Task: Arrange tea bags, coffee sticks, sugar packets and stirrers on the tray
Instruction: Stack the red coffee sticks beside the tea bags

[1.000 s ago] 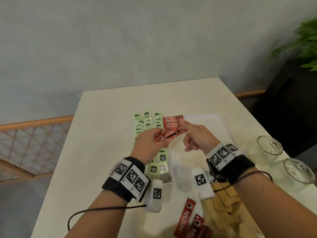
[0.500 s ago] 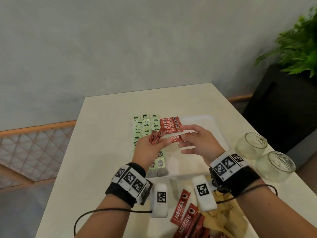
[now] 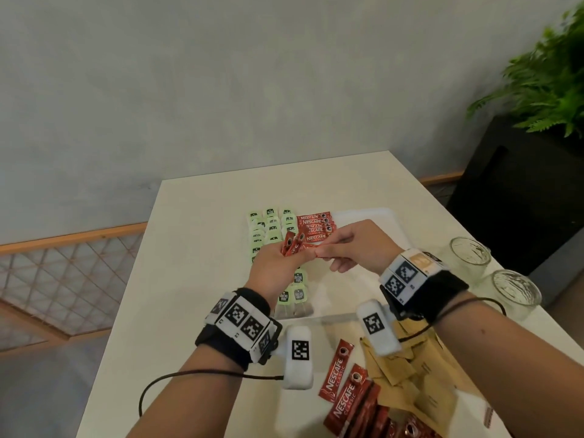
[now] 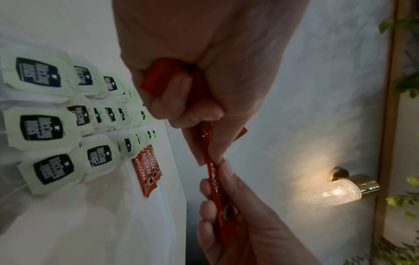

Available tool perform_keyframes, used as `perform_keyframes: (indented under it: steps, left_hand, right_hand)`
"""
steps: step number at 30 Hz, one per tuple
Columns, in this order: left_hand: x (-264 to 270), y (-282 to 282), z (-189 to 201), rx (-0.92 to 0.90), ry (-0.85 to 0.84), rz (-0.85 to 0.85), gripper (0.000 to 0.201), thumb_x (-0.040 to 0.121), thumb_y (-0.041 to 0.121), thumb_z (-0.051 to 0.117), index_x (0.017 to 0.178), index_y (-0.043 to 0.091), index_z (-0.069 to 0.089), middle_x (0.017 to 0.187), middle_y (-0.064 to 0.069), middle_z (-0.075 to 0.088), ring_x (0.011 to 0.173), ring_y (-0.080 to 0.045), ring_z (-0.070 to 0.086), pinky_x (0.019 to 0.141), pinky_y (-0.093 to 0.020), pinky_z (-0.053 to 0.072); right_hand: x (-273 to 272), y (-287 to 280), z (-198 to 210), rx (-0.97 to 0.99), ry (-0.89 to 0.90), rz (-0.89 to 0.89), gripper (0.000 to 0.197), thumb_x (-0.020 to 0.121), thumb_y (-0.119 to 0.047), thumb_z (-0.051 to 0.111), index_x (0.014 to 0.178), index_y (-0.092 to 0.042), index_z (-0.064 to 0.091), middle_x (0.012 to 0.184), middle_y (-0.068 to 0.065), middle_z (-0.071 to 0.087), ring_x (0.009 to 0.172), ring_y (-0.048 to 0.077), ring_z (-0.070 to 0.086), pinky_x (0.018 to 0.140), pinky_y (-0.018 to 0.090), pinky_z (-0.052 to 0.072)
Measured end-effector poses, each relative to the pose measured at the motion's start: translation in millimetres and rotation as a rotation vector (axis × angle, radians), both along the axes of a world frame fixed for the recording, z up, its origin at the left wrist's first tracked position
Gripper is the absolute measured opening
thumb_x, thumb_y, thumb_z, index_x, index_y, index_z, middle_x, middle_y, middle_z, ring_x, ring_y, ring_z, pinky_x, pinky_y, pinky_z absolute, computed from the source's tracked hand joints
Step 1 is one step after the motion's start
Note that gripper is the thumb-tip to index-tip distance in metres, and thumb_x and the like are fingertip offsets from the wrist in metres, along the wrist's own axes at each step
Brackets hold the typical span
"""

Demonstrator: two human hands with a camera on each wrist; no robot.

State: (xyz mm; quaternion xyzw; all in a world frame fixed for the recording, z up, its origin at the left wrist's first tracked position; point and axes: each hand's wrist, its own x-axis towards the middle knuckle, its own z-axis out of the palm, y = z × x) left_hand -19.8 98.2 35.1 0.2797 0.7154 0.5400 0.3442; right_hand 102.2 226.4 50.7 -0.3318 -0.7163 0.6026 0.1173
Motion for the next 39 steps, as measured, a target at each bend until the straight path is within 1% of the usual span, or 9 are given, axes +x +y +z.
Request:
perform_keyframes:
  steps: [6, 12, 15, 17, 20, 24, 27, 31, 39]
  left_hand:
    - [-4.3, 5.6, -1.2, 0.009, 0.007, 0.087, 0.013, 0.087, 0.025, 0.072, 0.077, 0.016, 0.070, 0.043, 0.015, 0.043, 0.042, -0.005, 0.036, 0.041, -0.015, 0.032]
    - [-16.8, 13.5, -0.6, -0.019, -0.026, 0.078, 0.017, 0.092, 0.025, 0.067, 0.079, 0.014, 0.069, 0.039, 0.017, 0.043, 0.040, -0.004, 0.035, 0.040, -0.013, 0.031]
    - [-29.5, 16.1, -1.3, -0.095, -0.013, 0.039, 0.027, 0.098, 0.030, 0.057, 0.098, 0.005, 0.069, 0.057, 0.010, 0.047, 0.050, -0.008, 0.035, 0.046, -0.017, 0.033]
    - [-38.8, 17.5, -4.4, -0.126, -0.051, 0.061, 0.022, 0.098, 0.030, 0.055, 0.096, 0.011, 0.067, 0.079, -0.001, 0.057, 0.054, -0.010, 0.035, 0.050, -0.021, 0.033]
    - [-47.1, 19.6, -5.9, -0.134, -0.175, 0.126, 0.017, 0.097, 0.023, 0.054, 0.105, 0.014, 0.066, 0.100, -0.002, 0.068, 0.055, -0.009, 0.038, 0.046, -0.021, 0.034]
    - [-49.4, 22.6, -7.6, -0.129, -0.231, 0.123, 0.023, 0.096, 0.020, 0.053, 0.114, 0.011, 0.064, 0.101, -0.001, 0.069, 0.054, -0.007, 0.041, 0.039, -0.016, 0.034]
    - [-49.9, 25.2, -9.7, -0.121, -0.214, 0.103, 0.023, 0.097, 0.019, 0.050, 0.113, 0.012, 0.065, 0.102, -0.001, 0.070, 0.057, -0.008, 0.043, 0.043, -0.017, 0.035]
    - [-55.1, 28.1, -12.5, -0.110, -0.190, 0.111, 0.024, 0.098, 0.017, 0.048, 0.109, 0.014, 0.068, 0.099, 0.000, 0.071, 0.057, -0.008, 0.045, 0.044, -0.017, 0.036]
    - [-57.7, 26.1, -18.4, -0.121, -0.200, 0.110, 0.024, 0.098, 0.016, 0.048, 0.106, 0.015, 0.070, 0.094, 0.002, 0.071, 0.055, -0.008, 0.045, 0.048, -0.020, 0.037]
  right_hand:
    - [-2.3, 14.0, -2.6, 0.070, -0.025, -0.111, 0.027, 0.071, -0.024, 0.085, 0.081, -0.004, 0.071, 0.065, 0.005, 0.069, 0.046, 0.010, 0.055, 0.047, 0.022, 0.049]
    - [-9.7, 33.4, -7.7, -0.119, 0.122, -0.141, 0.010, 0.085, 0.001, 0.068, 0.094, 0.002, 0.068, 0.073, 0.015, 0.070, 0.055, 0.014, 0.067, 0.057, 0.023, 0.058]
    - [-10.4, 50.8, -14.8, -0.079, 0.094, -0.209, 0.014, 0.091, -0.001, 0.061, 0.102, 0.005, 0.066, 0.077, 0.015, 0.069, 0.052, 0.012, 0.062, 0.053, 0.023, 0.057]
    - [-9.0, 65.5, -23.0, -0.049, 0.033, -0.264, 0.015, 0.094, -0.002, 0.058, 0.103, 0.006, 0.066, 0.080, 0.015, 0.067, 0.053, 0.013, 0.059, 0.050, 0.023, 0.056]
    - [-9.6, 85.7, -45.1, -0.017, -0.126, -0.330, 0.015, 0.094, -0.004, 0.058, 0.101, 0.006, 0.067, 0.078, 0.013, 0.067, 0.058, 0.018, 0.060, 0.051, 0.026, 0.058]
    - [-16.0, 94.2, -75.4, 0.030, -0.367, -0.341, 0.011, 0.089, -0.015, 0.069, 0.094, -0.006, 0.070, 0.073, 0.008, 0.065, 0.056, 0.019, 0.061, 0.066, 0.033, 0.060]
    - [-25.5, 90.5, -86.8, 0.078, -0.411, -0.340, 0.008, 0.087, -0.021, 0.071, 0.086, -0.014, 0.070, 0.070, 0.002, 0.062, 0.052, 0.018, 0.057, 0.060, 0.030, 0.055]
    - [-40.4, 89.4, -99.0, 0.184, -0.393, -0.363, 0.021, 0.082, -0.021, 0.076, 0.071, -0.022, 0.058, 0.086, 0.000, 0.062, 0.079, 0.019, 0.058, 0.074, 0.033, 0.053]
    - [-55.6, 96.0, -103.3, 0.247, -0.435, -0.401, 0.022, 0.082, -0.027, 0.076, 0.090, -0.017, 0.057, 0.096, 0.001, 0.058, 0.090, 0.019, 0.055, 0.075, 0.028, 0.041]
